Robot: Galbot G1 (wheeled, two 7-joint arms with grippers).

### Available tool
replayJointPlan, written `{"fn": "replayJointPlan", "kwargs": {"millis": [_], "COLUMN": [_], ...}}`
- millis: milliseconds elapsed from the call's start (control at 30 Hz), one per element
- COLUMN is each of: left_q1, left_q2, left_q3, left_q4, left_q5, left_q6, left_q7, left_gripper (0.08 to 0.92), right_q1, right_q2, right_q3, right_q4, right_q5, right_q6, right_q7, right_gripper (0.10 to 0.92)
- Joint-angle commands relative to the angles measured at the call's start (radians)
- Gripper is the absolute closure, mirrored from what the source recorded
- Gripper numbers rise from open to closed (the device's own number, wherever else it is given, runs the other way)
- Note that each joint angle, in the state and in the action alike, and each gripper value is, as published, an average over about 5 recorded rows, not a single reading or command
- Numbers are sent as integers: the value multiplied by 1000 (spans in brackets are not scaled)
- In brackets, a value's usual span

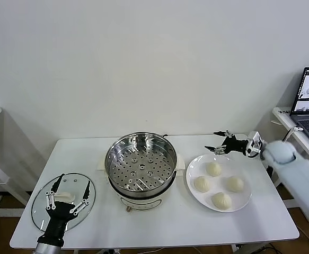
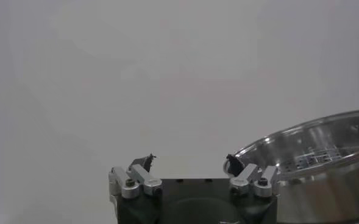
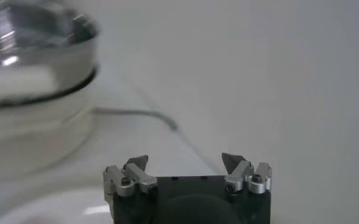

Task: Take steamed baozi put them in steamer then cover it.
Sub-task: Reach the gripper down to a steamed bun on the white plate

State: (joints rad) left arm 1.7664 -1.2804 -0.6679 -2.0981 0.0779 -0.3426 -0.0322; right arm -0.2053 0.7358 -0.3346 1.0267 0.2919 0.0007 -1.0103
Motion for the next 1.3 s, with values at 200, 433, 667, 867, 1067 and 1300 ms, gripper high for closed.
{"fn": "replayJointPlan", "kwargs": {"millis": [200, 433, 667, 867, 1067, 1300], "left_q1": [3, 9, 13, 13, 13, 14], "left_q2": [-5, -10, -13, -13, -14, -13], "left_q3": [0, -3, -4, -5, -6, -8], "left_q4": [-4, -7, -6, 1, -2, -3], "left_q5": [0, 0, 1, 3, 3, 3], "left_q6": [6, 6, 4, 1, -1, -3], "left_q7": [-3, -4, -6, -7, -8, -9], "left_gripper": [177, 177, 177, 177, 177, 177], "right_q1": [282, 271, 247, 241, 236, 223], "right_q2": [77, 155, 217, 257, 294, 313], "right_q3": [-335, -363, -343, -332, -327, -315], "right_q4": [-165, -218, -280, -321, -360, -379], "right_q5": [-364, -400, -441, -470, -491, -506], "right_q6": [18, 23, 37, 51, 60, 68], "right_q7": [-288, -256, -234, -218, -210, -198], "right_gripper": [203, 203, 203, 203, 203, 203]}}
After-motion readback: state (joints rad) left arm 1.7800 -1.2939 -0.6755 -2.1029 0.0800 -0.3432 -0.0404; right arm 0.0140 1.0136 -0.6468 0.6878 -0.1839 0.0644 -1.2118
